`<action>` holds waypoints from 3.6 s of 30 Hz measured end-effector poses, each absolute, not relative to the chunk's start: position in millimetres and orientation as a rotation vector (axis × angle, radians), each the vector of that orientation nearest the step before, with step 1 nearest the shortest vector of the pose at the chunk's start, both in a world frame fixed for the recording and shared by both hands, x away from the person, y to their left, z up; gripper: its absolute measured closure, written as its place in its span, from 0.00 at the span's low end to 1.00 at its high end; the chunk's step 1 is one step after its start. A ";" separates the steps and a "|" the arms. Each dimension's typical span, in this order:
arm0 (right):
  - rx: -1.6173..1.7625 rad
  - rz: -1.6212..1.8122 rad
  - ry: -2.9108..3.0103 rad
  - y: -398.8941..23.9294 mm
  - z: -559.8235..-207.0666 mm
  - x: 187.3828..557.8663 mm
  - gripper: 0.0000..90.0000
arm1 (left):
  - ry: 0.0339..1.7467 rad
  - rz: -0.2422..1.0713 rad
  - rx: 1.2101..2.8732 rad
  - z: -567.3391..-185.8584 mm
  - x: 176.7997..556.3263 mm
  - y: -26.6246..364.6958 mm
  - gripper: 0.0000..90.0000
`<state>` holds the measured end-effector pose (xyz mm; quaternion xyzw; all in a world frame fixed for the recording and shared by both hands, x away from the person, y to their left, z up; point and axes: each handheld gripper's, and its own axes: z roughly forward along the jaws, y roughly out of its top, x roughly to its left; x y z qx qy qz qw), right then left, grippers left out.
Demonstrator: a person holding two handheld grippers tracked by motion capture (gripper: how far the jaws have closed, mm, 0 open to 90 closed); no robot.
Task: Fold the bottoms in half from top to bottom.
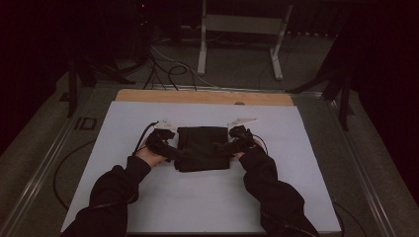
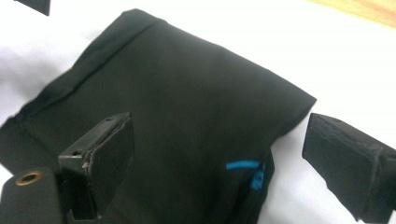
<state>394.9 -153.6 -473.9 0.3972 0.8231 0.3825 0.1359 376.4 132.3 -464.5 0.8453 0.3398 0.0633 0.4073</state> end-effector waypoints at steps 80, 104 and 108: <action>0.984 1.116 2.440 -269.7 -493.4 239.5 0.11 | 0.875 0.133 2.083 -490.5 243.7 203.9 0.00; 1.013 1.088 2.398 -267.3 -497.7 246.7 0.11 | 0.861 0.170 2.064 -493.4 244.4 199.8 0.00; 1.033 1.095 2.398 -268.0 -497.7 246.4 0.11 | 0.881 0.193 2.071 -495.1 244.0 199.3 0.00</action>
